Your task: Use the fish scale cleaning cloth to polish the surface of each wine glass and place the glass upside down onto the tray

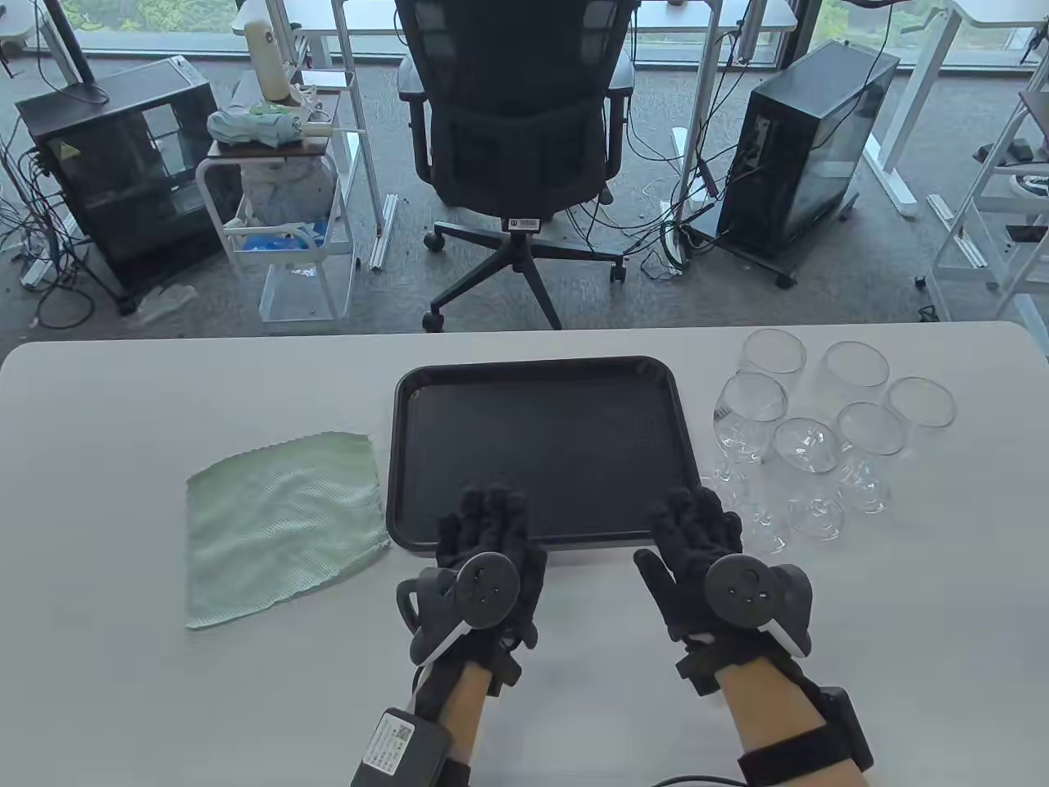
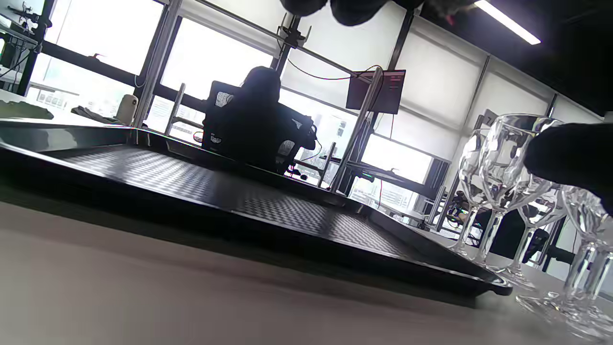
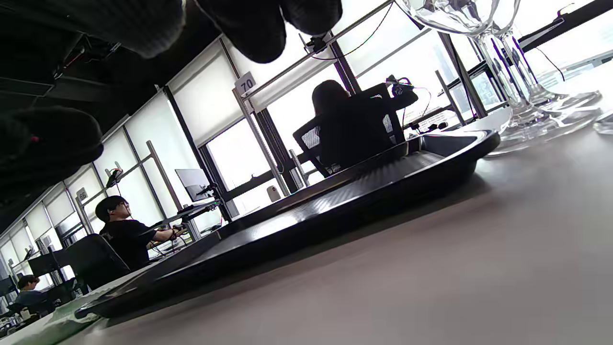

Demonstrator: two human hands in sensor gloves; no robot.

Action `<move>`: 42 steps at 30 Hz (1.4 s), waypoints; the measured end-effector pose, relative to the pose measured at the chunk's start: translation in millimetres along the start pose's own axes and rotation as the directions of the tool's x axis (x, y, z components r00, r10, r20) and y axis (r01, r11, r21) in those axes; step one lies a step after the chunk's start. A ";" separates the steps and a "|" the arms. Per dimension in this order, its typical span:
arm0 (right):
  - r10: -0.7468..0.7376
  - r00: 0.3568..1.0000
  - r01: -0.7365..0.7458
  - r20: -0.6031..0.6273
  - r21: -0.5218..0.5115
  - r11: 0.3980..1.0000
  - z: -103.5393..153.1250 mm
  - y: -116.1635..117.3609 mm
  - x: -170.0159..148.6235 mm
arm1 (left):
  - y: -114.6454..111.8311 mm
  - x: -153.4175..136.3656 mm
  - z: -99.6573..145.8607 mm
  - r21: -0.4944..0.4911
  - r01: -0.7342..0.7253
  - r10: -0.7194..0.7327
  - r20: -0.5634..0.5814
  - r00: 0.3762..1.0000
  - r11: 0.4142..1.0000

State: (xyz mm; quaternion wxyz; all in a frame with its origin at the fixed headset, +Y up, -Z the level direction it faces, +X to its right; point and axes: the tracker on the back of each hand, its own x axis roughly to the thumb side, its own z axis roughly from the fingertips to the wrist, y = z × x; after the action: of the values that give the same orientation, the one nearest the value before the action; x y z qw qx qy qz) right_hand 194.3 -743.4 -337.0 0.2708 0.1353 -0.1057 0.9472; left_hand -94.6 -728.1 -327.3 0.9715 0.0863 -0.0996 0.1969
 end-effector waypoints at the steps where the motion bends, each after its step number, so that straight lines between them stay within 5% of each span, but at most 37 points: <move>1: -0.001 1.000 0.001 -0.001 0.001 1.000 -0.1 0.0 0.1 | 0.1 0.2 0.0 0.001 0.002 -0.002 0.000 1.000 1.000; 12: -0.012 1.000 0.011 -0.028 -0.007 1.000 -2.7 1.0 -1.2 | 1.6 -5.7 -0.9 0.001 -0.019 0.019 -0.008 1.000 1.000; 21: -0.032 0.999 0.032 -0.023 -0.003 0.999 -1.9 2.1 2.6 | -2.5 -31.5 -9.9 -0.021 -0.045 0.042 -0.123 0.991 0.999; 25: -0.050 0.999 0.050 -0.019 -0.001 0.999 2.1 0.6 5.3 | 12.2 -78.6 -32.5 -0.056 -0.095 0.072 -0.324 0.943 0.994; 29: -0.056 0.998 0.056 -0.020 0.002 0.998 2.1 0.9 6.4 | 35.6 -155.2 -56.0 -0.043 -0.134 0.088 -0.552 0.829 0.990; 33: -0.052 0.998 0.052 -0.024 0.004 0.999 1.7 0.3 6.8 | 35.4 -210.9 -62.5 -0.143 -0.131 -0.002 -0.682 0.732 0.981; 37: -0.052 0.998 0.052 -0.035 0.014 0.999 0.2 1.9 6.0 | 20.8 -241.8 -59.6 -0.241 -0.239 -0.036 -0.773 0.634 0.941; 42: -0.044 0.998 0.046 -0.047 0.029 0.999 -1.5 4.3 5.3 | 2.5 -255.6 -56.7 -0.345 -0.376 -0.060 -0.800 0.597 0.860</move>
State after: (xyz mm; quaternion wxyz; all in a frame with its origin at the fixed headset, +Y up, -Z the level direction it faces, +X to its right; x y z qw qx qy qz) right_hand 187.4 -744.0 -337.3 0.2923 0.1196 -0.0822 0.9452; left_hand -317.2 -807.6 -439.8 0.8811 -0.2625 0.2844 0.2717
